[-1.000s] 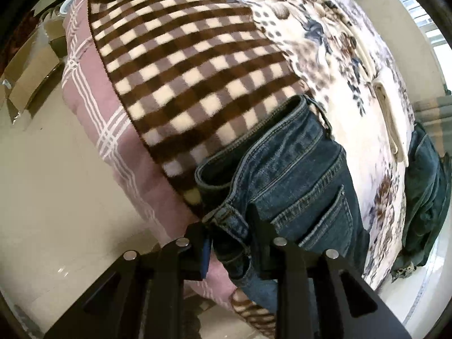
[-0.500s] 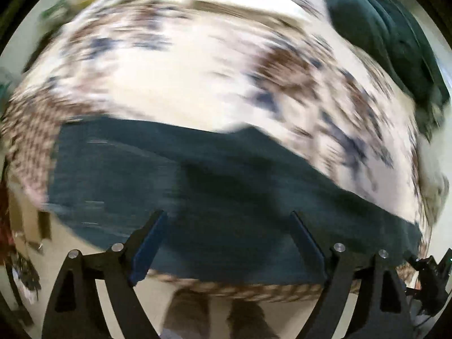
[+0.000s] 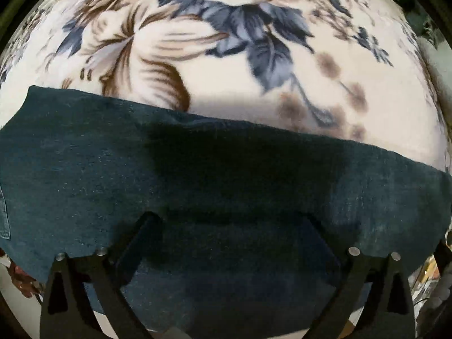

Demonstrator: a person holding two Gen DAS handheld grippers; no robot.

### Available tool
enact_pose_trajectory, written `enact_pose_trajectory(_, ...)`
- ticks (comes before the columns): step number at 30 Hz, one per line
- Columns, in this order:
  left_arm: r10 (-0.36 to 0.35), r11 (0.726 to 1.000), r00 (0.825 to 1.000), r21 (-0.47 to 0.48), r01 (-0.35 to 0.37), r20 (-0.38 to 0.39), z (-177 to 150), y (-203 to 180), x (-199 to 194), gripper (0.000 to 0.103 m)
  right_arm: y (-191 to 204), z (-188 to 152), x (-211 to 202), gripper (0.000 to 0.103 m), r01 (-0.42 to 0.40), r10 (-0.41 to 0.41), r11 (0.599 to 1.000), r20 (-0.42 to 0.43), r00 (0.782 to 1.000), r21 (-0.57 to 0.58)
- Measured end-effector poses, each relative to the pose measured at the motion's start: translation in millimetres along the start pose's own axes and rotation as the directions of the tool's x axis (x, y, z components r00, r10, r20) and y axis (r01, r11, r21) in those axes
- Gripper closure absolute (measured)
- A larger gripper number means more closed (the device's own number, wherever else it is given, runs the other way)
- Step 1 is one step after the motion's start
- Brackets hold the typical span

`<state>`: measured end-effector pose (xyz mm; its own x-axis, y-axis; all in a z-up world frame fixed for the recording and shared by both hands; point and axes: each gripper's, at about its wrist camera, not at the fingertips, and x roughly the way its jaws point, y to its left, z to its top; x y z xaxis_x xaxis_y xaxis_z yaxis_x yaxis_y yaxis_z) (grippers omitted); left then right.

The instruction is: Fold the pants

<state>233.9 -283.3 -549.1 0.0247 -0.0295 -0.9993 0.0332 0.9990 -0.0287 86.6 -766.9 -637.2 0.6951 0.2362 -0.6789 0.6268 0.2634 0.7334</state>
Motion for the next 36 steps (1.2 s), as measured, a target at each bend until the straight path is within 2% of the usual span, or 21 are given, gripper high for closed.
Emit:
enact_pose_trajectory(4,0.019,0.999,1.000,-0.032,-0.019,-0.004,0.8,3.0,4.4,0.000,0.6,7.4,23.0,0.037,-0.142,0.142,0.989,-0.006,0.990,0.036)
enact_pose_trajectory(7,0.027,0.999,1.000,-0.045,-0.027,0.000,2.0,2.2,5.0,0.000,11.3,13.5,41.1,0.037,-0.208,0.209,0.978,-0.042,0.977,0.036)
enact_pose_trajectory(8,0.023,0.999,1.000,-0.049,-0.023,-0.003,0.8,3.1,5.1,0.000,16.4,15.8,46.5,0.045,-0.205,0.207,0.978,-0.051,0.977,0.030)
enact_pose_trajectory(9,0.022,0.998,1.000,-0.053,-0.022,-0.004,0.5,4.2,4.5,0.000,20.7,15.2,42.3,0.058,-0.196,0.196,0.980,-0.052,0.979,0.019)
enact_pose_trajectory(10,0.023,0.998,1.000,-0.056,-0.023,-0.003,2.1,1.1,6.2,0.000,26.7,15.6,45.9,0.090,-0.154,0.153,0.988,-0.057,0.987,-0.001)
enact_pose_trajectory(11,0.025,0.998,1.000,-0.055,-0.025,-0.003,5.6,1.0,6.7,0.000,34.4,15.5,48.9,0.096,-0.081,0.079,0.996,-0.055,0.995,-0.027)
enact_pose_trajectory(15,0.017,0.998,1.000,-0.057,-0.018,-0.011,6.9,-2.2,4.9,0.000,63.4,5.7,35.5,0.096,-0.016,0.015,0.996,-0.013,1.000,-0.085)
enact_pose_trajectory(18,-0.021,0.997,1.000,-0.070,0.022,0.001,7.7,4.3,-11.8,0.000,106.2,-12.6,22.9,0.096,0.026,-0.026,0.980,0.004,1.000,-0.196)
enact_pose_trajectory(21,-0.056,0.992,0.998,-0.110,0.060,0.040,2.4,22.5,-36.9,0.000,159.4,-48.9,14.3,0.096,0.050,-0.052,0.946,0.004,0.999,-0.319)
enact_pose_trajectory(24,-0.080,0.985,0.994,-0.150,0.091,0.081,-5.6,50.6,-63.9,0.000,215.4,-102.7,13.8,0.096,0.048,-0.059,0.898,-0.012,0.998,-0.438)
enact_pose_trajectory(28,-0.093,0.974,0.986,-0.195,0.119,0.137,-22.9,101.1,-96.4,0.000,269.9,-195.9,40.0,0.096,0.042,-0.085,0.821,-0.049,0.995,-0.569)
enact_pose_trajectory(30,-0.091,0.970,0.984,-0.211,0.123,0.153,-34.7,128.0,-106.7,0.000,280.6,-242.3,57.8,0.096,0.053,-0.116,0.783,-0.062,0.991,-0.620)
enact_pose_trajectory(33,-0.085,0.965,0.984,-0.234,0.121,0.159,-43.5,169.6,-113.2,0.000,287.3,-301.1,97.4,0.096,0.064,-0.169,0.747,-0.096,0.981,-0.662)
enact_pose_trajectory(36,-0.078,0.961,0.984,-0.251,0.117,0.158,-50.6,207.8,-112.2,0.000,288.3,-357.7,144.0,0.096,0.070,-0.243,0.704,-0.147,0.959,-0.707)
